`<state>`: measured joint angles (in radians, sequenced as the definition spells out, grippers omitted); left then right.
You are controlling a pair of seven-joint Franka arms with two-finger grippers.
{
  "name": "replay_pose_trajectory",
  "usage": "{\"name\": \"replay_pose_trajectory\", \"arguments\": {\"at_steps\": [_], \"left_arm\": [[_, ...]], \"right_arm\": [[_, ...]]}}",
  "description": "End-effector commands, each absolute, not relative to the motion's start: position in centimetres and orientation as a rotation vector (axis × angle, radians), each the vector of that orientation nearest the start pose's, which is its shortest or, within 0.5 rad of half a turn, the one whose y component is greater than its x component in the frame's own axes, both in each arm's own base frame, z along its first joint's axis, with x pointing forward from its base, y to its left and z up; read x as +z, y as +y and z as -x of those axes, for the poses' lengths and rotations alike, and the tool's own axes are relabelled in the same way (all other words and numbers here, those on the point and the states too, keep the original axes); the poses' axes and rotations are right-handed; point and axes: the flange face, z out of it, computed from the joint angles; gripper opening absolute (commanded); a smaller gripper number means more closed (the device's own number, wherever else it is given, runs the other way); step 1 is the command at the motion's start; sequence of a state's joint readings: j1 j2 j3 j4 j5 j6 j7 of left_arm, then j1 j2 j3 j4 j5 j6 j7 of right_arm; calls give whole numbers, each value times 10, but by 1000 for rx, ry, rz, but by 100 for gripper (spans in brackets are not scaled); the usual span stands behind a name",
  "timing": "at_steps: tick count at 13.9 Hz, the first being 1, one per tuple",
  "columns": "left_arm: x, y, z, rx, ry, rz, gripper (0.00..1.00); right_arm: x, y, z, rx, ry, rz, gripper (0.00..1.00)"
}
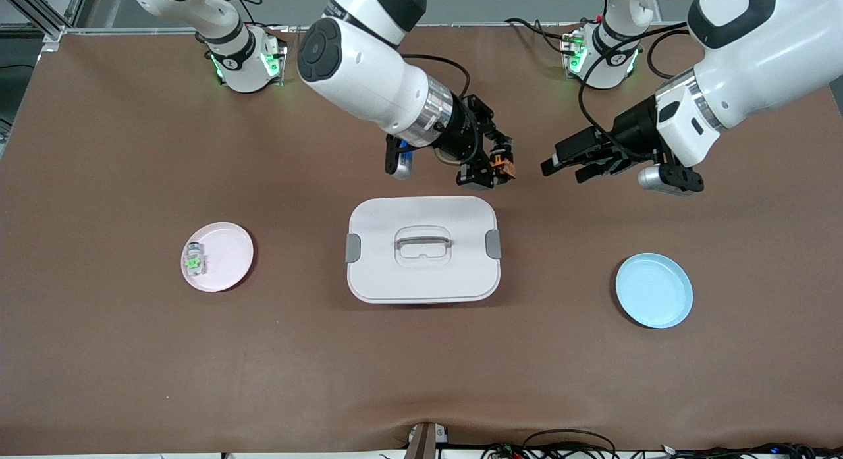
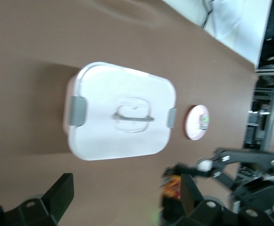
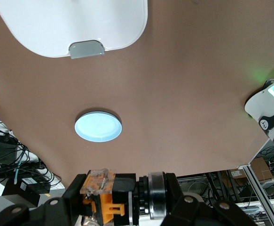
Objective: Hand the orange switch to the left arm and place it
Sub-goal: 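Carry the switch toward the left gripper while the left gripper approaches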
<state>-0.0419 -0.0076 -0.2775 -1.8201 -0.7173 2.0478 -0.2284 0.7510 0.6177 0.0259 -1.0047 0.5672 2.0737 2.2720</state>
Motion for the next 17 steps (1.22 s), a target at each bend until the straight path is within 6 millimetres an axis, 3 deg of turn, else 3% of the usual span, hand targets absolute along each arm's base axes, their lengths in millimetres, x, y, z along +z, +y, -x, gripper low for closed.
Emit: {"name": "replay_pose_trajectory", "arguments": {"at_steps": [1,7,9,11,17], "left_arm": [[569,-236,-539,58,180,-2390,100],[557,-235,-509,-8,60,-2436,100],[556,-219,-511,-34,28,-2444,98],[556,-221,-509,-44,20,-2445,92],[556,-227,-515,-32,47,-2395,90]], "right_arm": [[551,574,-523,677,1940,1693,0],[544,584,-524,665,1911,1645,0],[545,586,-522,654,1864,1677,0],[546,588,-520,648,1834,1693,0],[548,597,-516,645,1802,1654,0]]}}
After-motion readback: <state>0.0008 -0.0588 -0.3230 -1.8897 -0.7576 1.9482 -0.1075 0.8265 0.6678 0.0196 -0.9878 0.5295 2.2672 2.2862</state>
